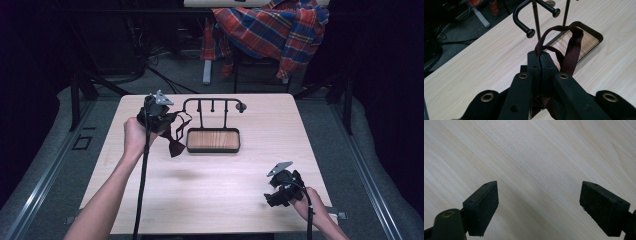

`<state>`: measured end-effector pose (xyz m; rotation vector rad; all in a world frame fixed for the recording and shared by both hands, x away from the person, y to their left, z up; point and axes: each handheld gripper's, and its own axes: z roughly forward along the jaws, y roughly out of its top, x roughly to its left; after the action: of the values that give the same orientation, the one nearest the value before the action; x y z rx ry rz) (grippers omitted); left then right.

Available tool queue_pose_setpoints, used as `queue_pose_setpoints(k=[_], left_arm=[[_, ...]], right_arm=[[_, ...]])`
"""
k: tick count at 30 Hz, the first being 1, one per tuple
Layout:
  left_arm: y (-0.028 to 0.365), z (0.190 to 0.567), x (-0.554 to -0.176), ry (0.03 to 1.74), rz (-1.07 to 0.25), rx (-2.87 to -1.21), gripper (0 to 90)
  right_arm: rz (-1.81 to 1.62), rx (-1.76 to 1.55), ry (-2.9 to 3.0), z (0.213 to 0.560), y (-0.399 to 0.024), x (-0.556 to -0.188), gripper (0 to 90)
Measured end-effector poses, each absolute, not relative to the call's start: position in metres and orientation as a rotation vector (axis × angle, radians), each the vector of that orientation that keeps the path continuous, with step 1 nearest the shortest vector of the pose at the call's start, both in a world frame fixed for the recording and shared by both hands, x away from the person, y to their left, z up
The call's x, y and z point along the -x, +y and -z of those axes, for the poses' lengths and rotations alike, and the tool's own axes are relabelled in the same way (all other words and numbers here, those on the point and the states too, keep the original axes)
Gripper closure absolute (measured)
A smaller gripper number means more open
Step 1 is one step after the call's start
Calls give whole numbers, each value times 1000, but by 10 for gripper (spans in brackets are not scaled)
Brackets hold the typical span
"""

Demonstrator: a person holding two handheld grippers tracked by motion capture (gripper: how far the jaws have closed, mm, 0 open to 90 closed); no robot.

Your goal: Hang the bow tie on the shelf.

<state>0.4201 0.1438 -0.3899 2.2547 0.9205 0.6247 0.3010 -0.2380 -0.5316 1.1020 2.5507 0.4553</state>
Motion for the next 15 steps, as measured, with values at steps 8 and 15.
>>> queue_pose_setpoints(k=[8,15], left_arm=[[137,386,-427,908,-626,-2251,886],[134,383,-433,912,-637,-2245,886]], right_arm=[[-456,-1102,2551,532,-238,-301,152],[-463,-1106,2553,532,-238,-301,152]])
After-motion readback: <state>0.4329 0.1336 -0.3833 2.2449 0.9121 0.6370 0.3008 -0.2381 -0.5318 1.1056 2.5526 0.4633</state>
